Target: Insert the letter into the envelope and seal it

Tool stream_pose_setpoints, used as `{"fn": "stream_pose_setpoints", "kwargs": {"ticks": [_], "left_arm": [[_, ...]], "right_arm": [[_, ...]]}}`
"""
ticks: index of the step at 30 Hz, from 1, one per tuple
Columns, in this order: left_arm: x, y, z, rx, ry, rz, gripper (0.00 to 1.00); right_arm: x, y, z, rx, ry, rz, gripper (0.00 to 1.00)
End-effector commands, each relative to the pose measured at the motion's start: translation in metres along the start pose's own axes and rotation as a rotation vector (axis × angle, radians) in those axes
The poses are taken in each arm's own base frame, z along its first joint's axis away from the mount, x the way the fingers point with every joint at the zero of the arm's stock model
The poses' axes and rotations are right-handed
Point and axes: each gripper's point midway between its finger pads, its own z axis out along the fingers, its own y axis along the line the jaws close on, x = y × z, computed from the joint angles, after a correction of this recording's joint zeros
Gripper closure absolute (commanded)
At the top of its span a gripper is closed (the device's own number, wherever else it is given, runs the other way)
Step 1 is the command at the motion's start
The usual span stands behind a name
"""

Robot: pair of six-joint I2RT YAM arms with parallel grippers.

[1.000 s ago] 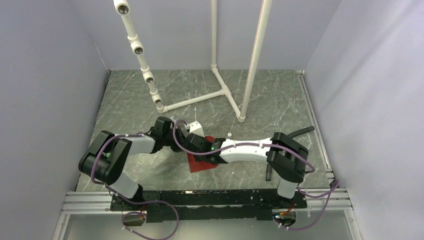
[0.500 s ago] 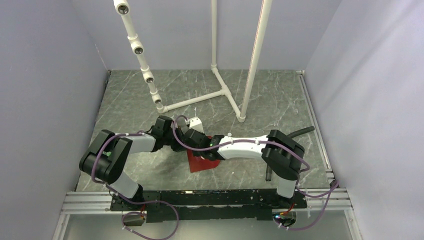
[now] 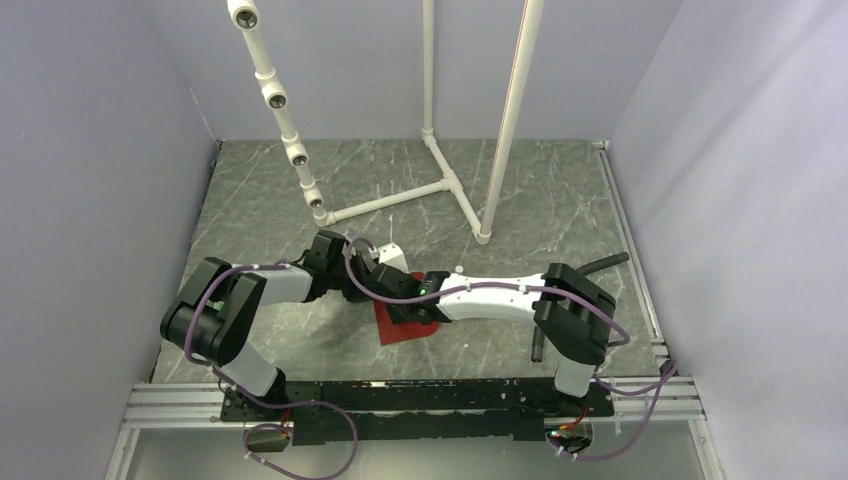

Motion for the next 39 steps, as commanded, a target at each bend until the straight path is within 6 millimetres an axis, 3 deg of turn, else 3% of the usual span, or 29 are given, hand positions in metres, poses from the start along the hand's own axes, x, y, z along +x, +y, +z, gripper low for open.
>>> {"fn": "stream_pose_setpoints", "kwargs": {"ticks": [1,17,22,31,39], "left_arm": [[0.021,0.066,0.005,-0.248,0.027,-0.049,0.98],[0.027,0.068,0.006,-0.241,0.046,-0.065,0.97],[0.027,0.069,0.004,-0.254,0.043,-0.064,0.98],[0.026,0.073,0.005,-0.277,0.044,-0.07,0.98],[0.025,0.071,0.005,-0.274,0.042,-0.065,0.98]], "right_arm": [[0.026,-0.012,-0.016,0.026,0.136,-0.042,1.0],[-0.007,-0.038,0.044,0.188,0.035,-0.024,1.0],[-0.002,-0.035,0.032,0.129,0.043,-0.049,1.0],[0.029,0.005,0.001,-0.163,0.16,-0.107,1.0],[0.025,-0.014,-0.002,-0.032,0.186,-0.112,1.0]]}}
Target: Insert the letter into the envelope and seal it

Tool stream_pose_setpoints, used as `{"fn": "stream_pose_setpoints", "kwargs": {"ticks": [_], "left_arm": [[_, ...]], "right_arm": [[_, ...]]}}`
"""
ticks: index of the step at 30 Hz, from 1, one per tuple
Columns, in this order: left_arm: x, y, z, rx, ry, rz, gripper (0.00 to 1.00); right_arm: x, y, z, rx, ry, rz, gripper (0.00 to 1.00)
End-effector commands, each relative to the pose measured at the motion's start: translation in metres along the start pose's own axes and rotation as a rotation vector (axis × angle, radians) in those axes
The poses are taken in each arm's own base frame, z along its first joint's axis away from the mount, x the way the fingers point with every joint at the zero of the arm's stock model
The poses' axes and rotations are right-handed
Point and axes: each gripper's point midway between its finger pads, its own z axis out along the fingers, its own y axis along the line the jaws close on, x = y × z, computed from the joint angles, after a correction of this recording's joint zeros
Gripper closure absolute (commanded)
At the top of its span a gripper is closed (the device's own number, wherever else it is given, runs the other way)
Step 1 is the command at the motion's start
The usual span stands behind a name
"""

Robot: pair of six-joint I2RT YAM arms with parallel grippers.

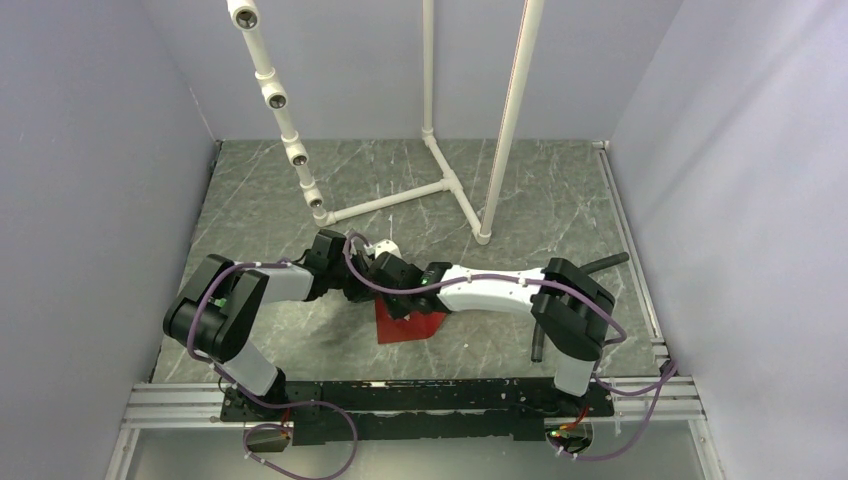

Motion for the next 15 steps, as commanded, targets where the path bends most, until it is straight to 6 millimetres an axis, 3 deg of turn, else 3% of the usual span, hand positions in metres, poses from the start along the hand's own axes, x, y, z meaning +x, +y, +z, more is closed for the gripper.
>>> {"fn": "stream_pose_setpoints", "kwargs": {"ticks": [1,4,15], "left_arm": [[0.023,0.074,0.001,-0.284,0.028,-0.04,0.98],[0.024,0.074,0.001,-0.284,0.03,-0.04,0.98],[0.027,0.073,0.003,-0.273,0.053,-0.052,0.97]], "right_arm": [[0.032,-0.02,-0.007,0.103,0.14,-0.039,1.0],[0.03,-0.036,-0.004,0.182,0.133,-0.039,1.0],[0.01,-0.054,0.029,0.276,0.088,-0.021,1.0]]}}
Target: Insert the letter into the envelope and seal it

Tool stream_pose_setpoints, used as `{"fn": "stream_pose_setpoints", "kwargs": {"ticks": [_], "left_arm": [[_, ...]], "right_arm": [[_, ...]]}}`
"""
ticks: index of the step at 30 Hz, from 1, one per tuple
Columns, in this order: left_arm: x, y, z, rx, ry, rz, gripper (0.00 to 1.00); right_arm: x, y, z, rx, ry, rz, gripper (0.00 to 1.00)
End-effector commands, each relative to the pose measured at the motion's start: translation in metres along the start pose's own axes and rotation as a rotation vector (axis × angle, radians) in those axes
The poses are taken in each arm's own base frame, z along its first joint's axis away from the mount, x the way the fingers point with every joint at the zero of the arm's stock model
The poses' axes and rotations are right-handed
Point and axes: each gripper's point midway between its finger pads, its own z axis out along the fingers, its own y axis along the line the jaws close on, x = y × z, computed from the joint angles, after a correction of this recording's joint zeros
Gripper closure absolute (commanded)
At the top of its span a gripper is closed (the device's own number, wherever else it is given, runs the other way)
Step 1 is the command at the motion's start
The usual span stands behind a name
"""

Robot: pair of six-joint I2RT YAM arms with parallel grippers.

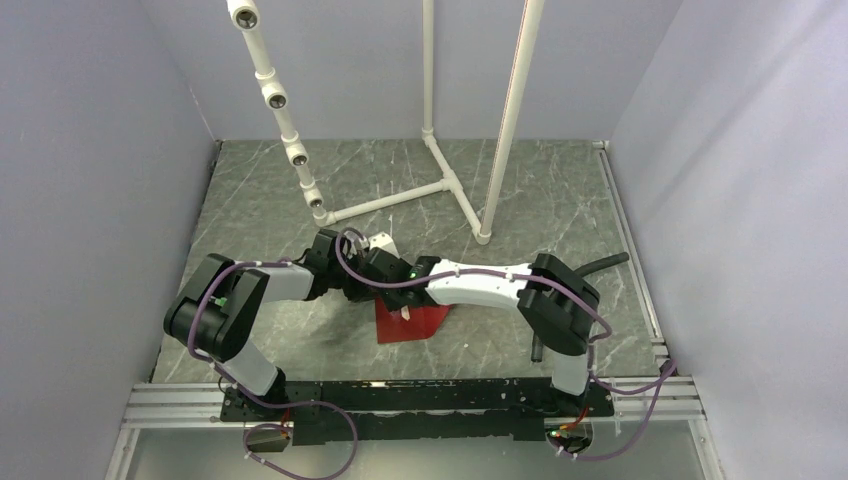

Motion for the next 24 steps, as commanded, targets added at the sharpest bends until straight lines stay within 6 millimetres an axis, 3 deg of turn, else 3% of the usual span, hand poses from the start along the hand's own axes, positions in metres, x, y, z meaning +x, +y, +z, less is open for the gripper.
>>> {"fn": "stream_pose_setpoints", "kwargs": {"ticks": [1,8,14,24], "left_arm": [[0.027,0.073,0.002,-0.273,0.048,-0.051,0.98],[0.025,0.073,0.002,-0.274,0.041,-0.046,0.98],[0.024,0.073,0.002,-0.276,0.038,-0.036,0.97],[0.029,0.079,0.0,-0.307,0.055,-0.046,0.98]], "right_arm": [[0.019,-0.039,0.027,0.169,0.086,-0.009,1.0],[0.008,-0.026,0.015,0.096,0.087,-0.021,1.0],[0.032,-0.005,-0.003,-0.001,0.18,-0.046,1.0],[0.069,0.001,-0.018,-0.045,0.315,-0.018,1.0]]}}
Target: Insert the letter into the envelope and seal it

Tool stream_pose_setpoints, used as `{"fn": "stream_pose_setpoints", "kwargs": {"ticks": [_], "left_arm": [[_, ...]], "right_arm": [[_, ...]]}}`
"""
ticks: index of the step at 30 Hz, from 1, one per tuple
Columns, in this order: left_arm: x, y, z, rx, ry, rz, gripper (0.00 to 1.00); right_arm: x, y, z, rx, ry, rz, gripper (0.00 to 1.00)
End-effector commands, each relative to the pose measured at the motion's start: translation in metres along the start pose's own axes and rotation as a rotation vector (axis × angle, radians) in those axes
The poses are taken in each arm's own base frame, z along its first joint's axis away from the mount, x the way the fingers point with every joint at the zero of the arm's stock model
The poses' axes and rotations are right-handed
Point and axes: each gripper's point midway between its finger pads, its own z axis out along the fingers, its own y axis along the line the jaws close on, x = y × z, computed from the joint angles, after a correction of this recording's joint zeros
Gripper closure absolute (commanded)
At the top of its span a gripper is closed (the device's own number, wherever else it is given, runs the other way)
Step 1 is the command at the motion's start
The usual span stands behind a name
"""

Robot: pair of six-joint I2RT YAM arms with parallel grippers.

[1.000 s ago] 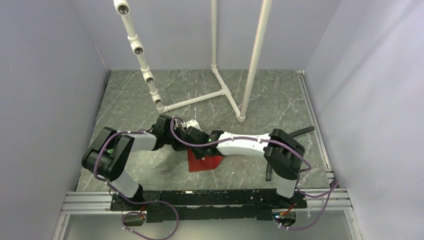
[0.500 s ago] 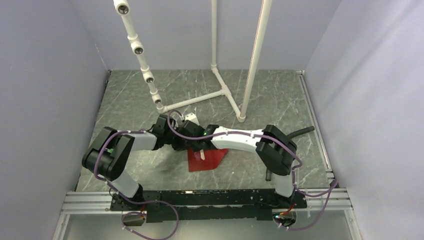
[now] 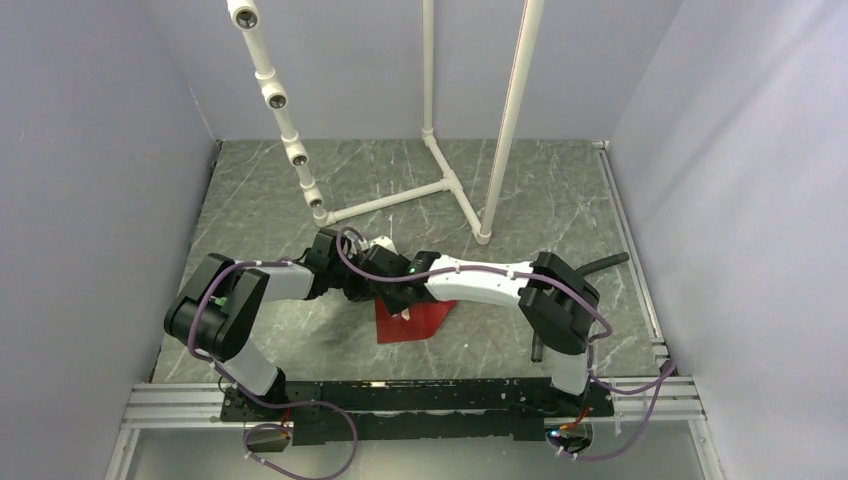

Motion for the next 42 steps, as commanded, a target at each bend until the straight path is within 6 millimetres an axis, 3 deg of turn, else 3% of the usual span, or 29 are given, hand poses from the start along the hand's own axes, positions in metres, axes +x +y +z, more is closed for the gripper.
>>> {"fn": "stream_pose_setpoints", "kwargs": {"ticks": [1,8,18,22,26,30,34,39,42], "left_arm": [[0.028,0.079,0.0,-0.3,0.046,-0.04,0.98],[0.027,0.077,0.0,-0.297,0.046,-0.034,0.98],[0.026,0.074,-0.001,-0.286,0.044,-0.027,0.98],[0.027,0.072,-0.002,-0.282,0.047,-0.023,0.98],[0.026,0.07,-0.003,-0.276,0.046,-0.017,0.98],[0.023,0.066,-0.003,-0.268,0.043,-0.007,0.98],[0.021,0.06,-0.002,-0.241,0.043,0.008,0.98],[0.016,0.043,-0.004,-0.179,0.038,0.046,0.98],[0.012,0.022,-0.009,-0.101,0.03,0.09,0.86]], "right_arm": [[0.068,-0.008,-0.011,0.004,0.24,-0.013,1.0],[0.064,-0.028,-0.008,0.096,0.219,-0.014,1.0],[0.021,-0.046,0.019,0.224,0.07,0.044,1.0],[-0.001,-0.045,0.018,0.188,0.01,0.078,1.0],[-0.03,-0.04,-0.002,0.157,-0.07,0.092,1.0],[-0.059,-0.037,-0.039,0.06,-0.164,0.153,1.0],[-0.066,-0.052,-0.069,0.021,-0.215,0.214,1.0],[-0.044,-0.08,-0.081,0.086,-0.195,0.26,1.0],[-0.018,-0.101,-0.085,0.168,-0.169,0.301,1.0]]}}
